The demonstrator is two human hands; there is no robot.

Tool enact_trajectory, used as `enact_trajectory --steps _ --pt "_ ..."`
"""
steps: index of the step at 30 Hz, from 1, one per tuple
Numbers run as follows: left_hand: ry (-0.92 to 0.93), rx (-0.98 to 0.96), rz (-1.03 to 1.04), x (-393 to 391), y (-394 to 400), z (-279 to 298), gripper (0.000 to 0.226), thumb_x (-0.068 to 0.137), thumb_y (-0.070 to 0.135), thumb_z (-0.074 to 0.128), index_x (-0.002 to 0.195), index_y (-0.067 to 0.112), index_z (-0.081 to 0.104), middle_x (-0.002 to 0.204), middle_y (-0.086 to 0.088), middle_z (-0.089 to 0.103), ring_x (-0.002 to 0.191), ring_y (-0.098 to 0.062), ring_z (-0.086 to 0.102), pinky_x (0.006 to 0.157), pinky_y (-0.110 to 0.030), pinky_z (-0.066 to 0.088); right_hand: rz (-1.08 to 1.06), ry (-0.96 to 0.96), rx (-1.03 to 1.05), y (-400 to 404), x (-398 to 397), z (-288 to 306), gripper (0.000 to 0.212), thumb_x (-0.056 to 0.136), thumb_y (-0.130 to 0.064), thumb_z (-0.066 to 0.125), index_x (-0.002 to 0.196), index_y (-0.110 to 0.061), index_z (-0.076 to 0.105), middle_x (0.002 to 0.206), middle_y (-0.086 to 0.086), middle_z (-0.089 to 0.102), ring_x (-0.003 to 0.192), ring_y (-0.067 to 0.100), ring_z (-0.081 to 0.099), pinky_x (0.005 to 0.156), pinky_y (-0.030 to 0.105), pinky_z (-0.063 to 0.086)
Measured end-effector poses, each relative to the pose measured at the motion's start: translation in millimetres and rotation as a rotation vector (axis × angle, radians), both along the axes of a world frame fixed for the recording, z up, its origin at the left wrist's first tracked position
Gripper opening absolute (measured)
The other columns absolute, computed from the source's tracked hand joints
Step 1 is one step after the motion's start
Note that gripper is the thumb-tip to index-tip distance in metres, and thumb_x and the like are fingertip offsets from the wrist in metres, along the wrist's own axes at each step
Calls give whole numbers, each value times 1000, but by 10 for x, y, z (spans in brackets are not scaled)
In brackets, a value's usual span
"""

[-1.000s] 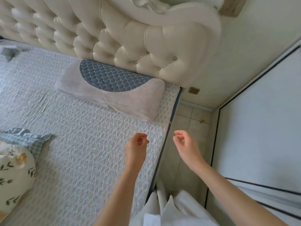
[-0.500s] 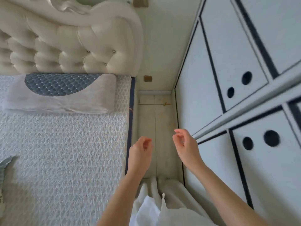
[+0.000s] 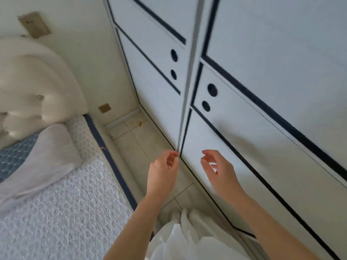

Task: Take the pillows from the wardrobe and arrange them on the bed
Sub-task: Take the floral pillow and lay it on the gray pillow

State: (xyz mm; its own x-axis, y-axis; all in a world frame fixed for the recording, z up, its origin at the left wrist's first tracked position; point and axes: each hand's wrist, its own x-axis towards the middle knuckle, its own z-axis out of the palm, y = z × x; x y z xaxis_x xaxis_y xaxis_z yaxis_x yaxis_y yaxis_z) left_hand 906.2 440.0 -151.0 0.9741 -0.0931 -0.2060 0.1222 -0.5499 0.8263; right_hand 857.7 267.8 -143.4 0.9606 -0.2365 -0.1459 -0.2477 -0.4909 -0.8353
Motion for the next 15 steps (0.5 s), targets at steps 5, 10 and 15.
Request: enact_trajectory --steps 5,10,15 --pt "-16 -27 -176 -290 -407 80 11 94 25 58 95 35 62 81 12 69 79 -2 65 71 -23 56 -163 28 29 -287 -603 43 22 96 -30 53 118 -30 55 101 -17 63 103 0 57 90 21 45" --pt "-25 -36 -325 -716 -893 105 11 92 25 58 96 30 67 78 11 68 77 3 62 70 -24 55 -277 22 2 -603 -1285 68 24 96 -34 51 119 -33 53 103 -19 62 104 -3 56 91 22 45" --pt "-34 -45 -480 -1357 -1384 128 13 91 21 58 94 32 64 77 12 70 77 0 65 72 -25 55 -370 5 -35 -911 -2124 99 29 95 -38 49 123 -32 52 104 -20 60 107 -3 55 94 23 44"
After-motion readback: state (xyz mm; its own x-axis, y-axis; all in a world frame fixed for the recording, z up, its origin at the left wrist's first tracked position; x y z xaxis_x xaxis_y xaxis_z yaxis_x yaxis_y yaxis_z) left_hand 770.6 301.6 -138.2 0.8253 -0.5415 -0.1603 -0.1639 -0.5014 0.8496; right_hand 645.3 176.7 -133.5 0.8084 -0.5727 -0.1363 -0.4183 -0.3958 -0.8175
